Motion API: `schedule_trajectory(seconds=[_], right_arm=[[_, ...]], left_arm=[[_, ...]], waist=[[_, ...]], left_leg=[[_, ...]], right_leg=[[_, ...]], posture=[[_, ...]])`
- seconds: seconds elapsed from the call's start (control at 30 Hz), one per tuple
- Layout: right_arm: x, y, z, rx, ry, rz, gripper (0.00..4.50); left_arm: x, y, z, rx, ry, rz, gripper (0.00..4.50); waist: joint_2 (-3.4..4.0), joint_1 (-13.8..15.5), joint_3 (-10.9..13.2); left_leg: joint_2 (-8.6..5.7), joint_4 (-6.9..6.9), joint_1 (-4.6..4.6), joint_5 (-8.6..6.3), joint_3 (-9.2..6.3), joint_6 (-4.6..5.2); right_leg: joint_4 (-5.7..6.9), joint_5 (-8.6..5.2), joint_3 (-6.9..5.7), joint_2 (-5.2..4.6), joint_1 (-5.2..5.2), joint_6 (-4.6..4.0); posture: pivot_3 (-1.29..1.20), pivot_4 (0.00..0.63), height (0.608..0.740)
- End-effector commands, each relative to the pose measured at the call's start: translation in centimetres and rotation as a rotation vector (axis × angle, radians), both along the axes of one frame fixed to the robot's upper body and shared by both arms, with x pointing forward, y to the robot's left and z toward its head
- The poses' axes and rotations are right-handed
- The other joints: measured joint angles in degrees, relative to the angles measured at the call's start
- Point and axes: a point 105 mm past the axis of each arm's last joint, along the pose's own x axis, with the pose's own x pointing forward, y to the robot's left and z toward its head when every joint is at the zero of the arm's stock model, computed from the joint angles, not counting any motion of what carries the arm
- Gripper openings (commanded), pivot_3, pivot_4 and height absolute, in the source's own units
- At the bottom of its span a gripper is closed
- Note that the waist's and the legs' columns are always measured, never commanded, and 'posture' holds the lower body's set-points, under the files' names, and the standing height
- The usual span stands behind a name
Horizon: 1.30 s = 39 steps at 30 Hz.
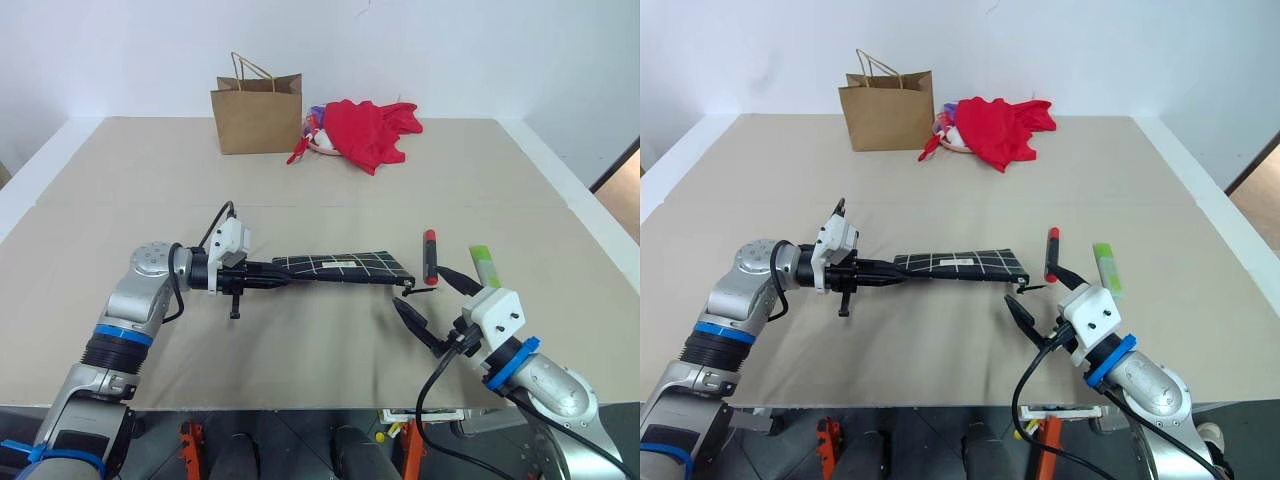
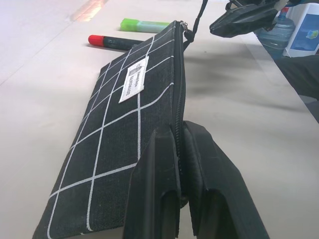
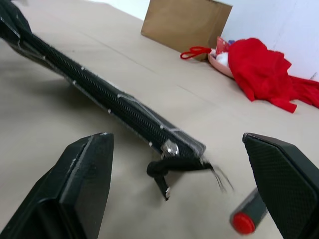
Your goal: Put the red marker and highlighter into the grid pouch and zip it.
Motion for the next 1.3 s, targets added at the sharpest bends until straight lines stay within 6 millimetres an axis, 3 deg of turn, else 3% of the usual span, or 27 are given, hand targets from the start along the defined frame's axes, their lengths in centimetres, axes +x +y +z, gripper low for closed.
schedule_trajectory(seconds=[0.03,0.1,0.27,0.43,0.6,0.73,0.87,1.3], right_arm=[[0.0,0.3,0.7,0.033,-0.036,0.016,3.29],[0.0,0.3,0.7,0.038,-0.037,0.023,2.22],[0.1,0.5,0.6,0.056,-0.036,0.038,0.08],[0.1,1.9,1.4,0.057,-0.046,0.102,0.08],[0.3,6.2,3.0,0.059,-0.024,0.277,0.08],[1.5,9.0,3.7,0.047,-0.015,0.333,0.08],[2.3,11.3,3.0,0.041,0.047,0.380,0.08],[2.6,11.5,2.0,0.044,0.162,0.366,0.08]], left_arm=[[-0.2,0.2,1.3,-0.009,-0.051,-0.003,0.00],[-0.2,0.2,1.3,-0.009,-0.053,-0.003,0.00],[-0.1,0.2,1.4,-0.011,-0.058,0.005,0.00],[-0.2,0.1,1.3,-0.010,-0.076,0.004,0.00],[-0.4,-0.6,1.2,-0.016,-0.095,-0.011,0.00],[-0.4,-1.2,1.1,-0.017,-0.113,-0.027,0.00],[-0.3,-1.9,1.4,-0.034,-0.140,-0.031,0.00],[0.3,-2.1,1.9,-0.054,-0.191,0.002,0.00]], waist=[[0.00,0.1,0.0],[0.00,0.1,0.0],[0.00,0.1,0.0],[0.00,0.1,0.0],[0.01,0.1,0.0],[0.00,0.3,0.0],[0.00,0.5,0.0],[0.00,0.6,0.0]], left_leg=[[0.00,0.00,0.00,0.00,0.00,0.00],[0.00,-0.02,-0.01,0.00,0.00,0.00],[0.00,-0.01,0.00,0.00,0.00,0.00],[0.00,-0.01,0.00,0.00,0.00,0.00],[0.00,-0.01,0.01,0.00,-0.01,0.00],[0.00,0.01,-0.03,0.00,-0.03,0.00],[0.00,-0.02,-0.10,0.00,-0.04,0.00],[0.00,-0.02,-0.21,-0.03,-0.09,0.02]], right_leg=[[0.00,0.00,0.00,0.00,0.00,0.01],[0.00,-0.01,0.00,0.00,0.00,0.03],[0.00,-0.03,0.00,0.00,0.00,-0.02],[0.00,-0.03,0.00,0.00,-0.01,-0.03],[0.00,0.01,0.00,0.02,-0.04,-0.05],[0.00,0.01,0.00,0.01,-0.04,-0.05],[-0.02,0.07,-0.02,0.02,-0.08,0.12],[-0.02,0.03,-0.06,0.02,-0.16,0.20]], posture=[[0.00,0.150,0.740],[0.00,0.150,0.740],[0.00,0.150,0.740],[0.00,0.150,0.740],[0.00,0.150,0.740],[0.00,0.150,0.740],[0.00,0.150,0.740],[0.00,0.150,0.740]])
